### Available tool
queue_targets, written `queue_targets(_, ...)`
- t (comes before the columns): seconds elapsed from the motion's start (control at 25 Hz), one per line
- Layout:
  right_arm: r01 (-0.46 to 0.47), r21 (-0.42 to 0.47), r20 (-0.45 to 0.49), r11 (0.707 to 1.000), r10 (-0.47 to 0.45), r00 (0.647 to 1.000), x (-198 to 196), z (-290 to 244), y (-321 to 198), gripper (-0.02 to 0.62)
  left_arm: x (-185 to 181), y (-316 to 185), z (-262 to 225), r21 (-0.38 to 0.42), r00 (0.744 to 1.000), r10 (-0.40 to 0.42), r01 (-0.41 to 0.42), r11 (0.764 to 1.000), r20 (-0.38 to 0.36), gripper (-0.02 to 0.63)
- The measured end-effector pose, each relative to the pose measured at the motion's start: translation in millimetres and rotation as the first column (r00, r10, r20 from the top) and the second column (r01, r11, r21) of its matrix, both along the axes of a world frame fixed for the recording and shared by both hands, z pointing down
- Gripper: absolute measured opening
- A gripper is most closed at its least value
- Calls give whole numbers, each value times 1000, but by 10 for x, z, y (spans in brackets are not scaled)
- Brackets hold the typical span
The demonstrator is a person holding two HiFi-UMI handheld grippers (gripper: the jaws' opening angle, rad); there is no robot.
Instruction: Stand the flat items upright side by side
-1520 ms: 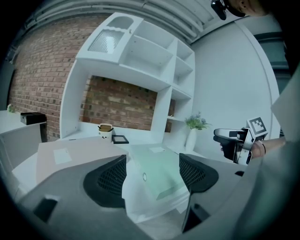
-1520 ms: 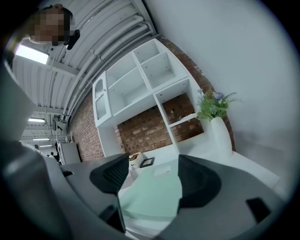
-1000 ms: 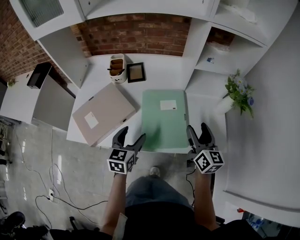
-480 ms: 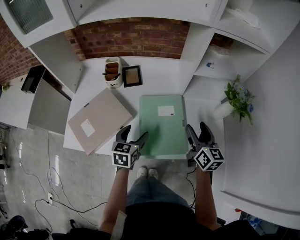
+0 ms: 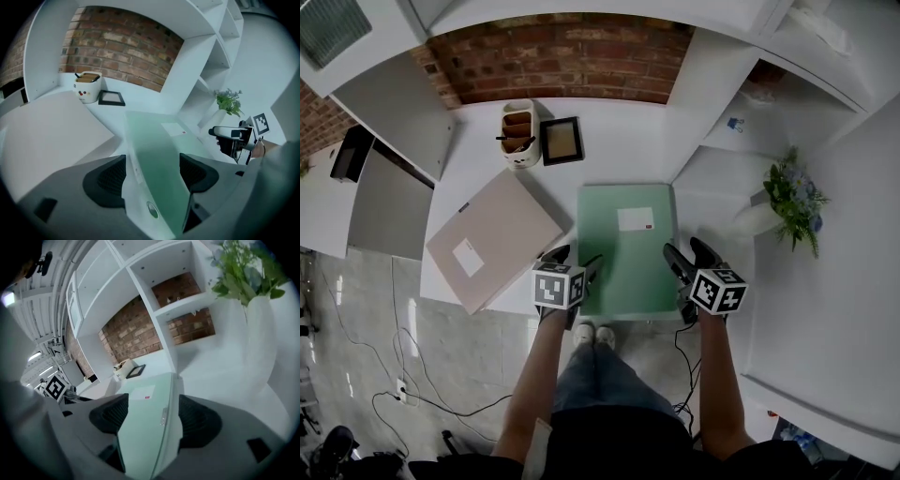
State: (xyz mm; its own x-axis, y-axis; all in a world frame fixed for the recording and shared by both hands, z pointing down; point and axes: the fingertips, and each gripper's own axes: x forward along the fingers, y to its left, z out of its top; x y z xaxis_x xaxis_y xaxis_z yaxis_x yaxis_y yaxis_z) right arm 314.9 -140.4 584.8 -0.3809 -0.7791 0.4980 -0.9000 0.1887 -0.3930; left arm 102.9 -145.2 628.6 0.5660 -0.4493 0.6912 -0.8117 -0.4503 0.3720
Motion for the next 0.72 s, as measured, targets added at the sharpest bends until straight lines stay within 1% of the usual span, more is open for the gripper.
queue_targets(0.16, 58, -106, -8, 993, -59, 998, -32, 304, -36, 325, 26, -53, 118, -68, 1000, 4, -4, 998, 6, 330)
queue_targets(0.32, 111, -179, 4, 978, -112, 994, -82, 502, -71, 325, 70, -86, 200, -118, 1000, 1, -1, 993, -5, 331)
queue_targets(0.44, 142, -211, 24, 967, -140, 990, -138, 603, -106, 327, 83, -108, 245, -137, 1000, 2, -2, 991, -7, 334)
queue_targets(0.56, 167, -237, 54, 957, -158, 986, -186, 682, -125, 333, 103, -113, 270, -166, 1000, -3, -2, 986, -30, 337)
queue_targets(0.72, 192, -254, 78, 948, -177, 981, -238, 732, -134, 334, 130, -118, 289, -189, 999, 1, -10, 982, -43, 339)
